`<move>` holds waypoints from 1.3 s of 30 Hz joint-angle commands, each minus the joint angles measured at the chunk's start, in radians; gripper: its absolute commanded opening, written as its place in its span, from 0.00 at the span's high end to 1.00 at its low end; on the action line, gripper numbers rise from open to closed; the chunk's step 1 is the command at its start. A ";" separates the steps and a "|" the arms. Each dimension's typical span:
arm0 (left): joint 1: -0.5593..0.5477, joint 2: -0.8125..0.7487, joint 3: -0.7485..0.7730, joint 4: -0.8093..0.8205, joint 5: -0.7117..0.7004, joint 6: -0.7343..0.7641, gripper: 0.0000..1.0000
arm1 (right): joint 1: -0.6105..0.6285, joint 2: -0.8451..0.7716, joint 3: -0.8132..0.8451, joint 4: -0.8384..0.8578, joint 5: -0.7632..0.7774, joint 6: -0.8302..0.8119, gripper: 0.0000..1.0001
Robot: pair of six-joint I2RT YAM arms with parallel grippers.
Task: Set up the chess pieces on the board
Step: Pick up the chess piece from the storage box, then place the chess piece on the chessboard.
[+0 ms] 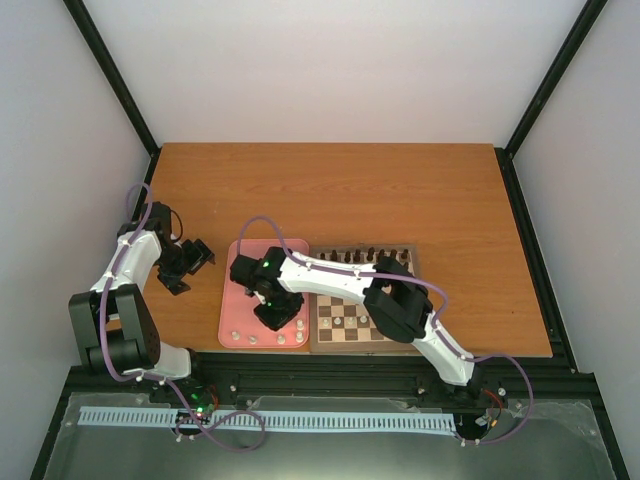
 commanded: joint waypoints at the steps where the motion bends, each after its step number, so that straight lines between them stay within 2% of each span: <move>1: 0.001 -0.027 0.006 0.008 0.010 -0.010 0.00 | -0.011 -0.068 0.006 0.004 0.116 0.031 0.97; 7: 0.001 -0.027 0.006 0.009 0.015 -0.011 0.00 | -0.064 -0.238 0.000 -0.040 0.219 0.114 0.97; 10: 0.002 -0.022 0.007 0.010 0.022 -0.012 0.00 | -0.098 -0.357 -0.083 -0.082 0.238 0.146 0.97; 21: 0.001 -0.013 0.007 0.013 0.033 -0.016 0.00 | -0.212 -0.778 -0.657 -0.089 0.135 0.283 0.97; 29: 0.001 0.001 0.007 0.014 0.025 -0.015 0.00 | -0.225 -0.863 -0.873 -0.039 0.087 0.332 0.97; 39: -0.001 0.000 0.005 0.012 0.017 -0.013 0.00 | -0.293 -0.877 -0.938 -0.020 0.105 0.321 0.97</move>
